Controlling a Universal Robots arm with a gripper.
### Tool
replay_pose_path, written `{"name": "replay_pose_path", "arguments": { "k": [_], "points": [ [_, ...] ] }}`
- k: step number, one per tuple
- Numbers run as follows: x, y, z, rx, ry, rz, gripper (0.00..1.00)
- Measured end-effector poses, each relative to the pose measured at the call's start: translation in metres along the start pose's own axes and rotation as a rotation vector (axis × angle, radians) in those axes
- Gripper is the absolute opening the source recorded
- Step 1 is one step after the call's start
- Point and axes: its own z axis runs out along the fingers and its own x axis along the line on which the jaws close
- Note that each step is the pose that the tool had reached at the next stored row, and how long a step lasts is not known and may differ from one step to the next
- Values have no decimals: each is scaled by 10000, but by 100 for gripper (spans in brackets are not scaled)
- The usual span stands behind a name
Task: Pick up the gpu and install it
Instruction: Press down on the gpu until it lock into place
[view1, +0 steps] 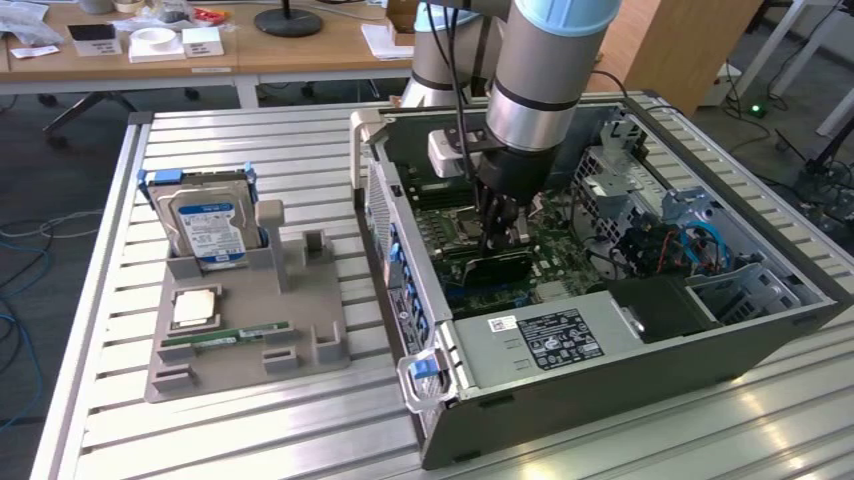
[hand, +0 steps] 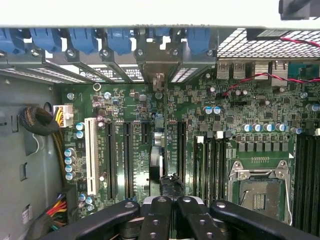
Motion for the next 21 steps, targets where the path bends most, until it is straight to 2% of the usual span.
{"name": "replay_pose_path", "arguments": {
  "k": [21],
  "points": [
    [1, 5, 28, -1, 3, 0, 11]
  ]
}}
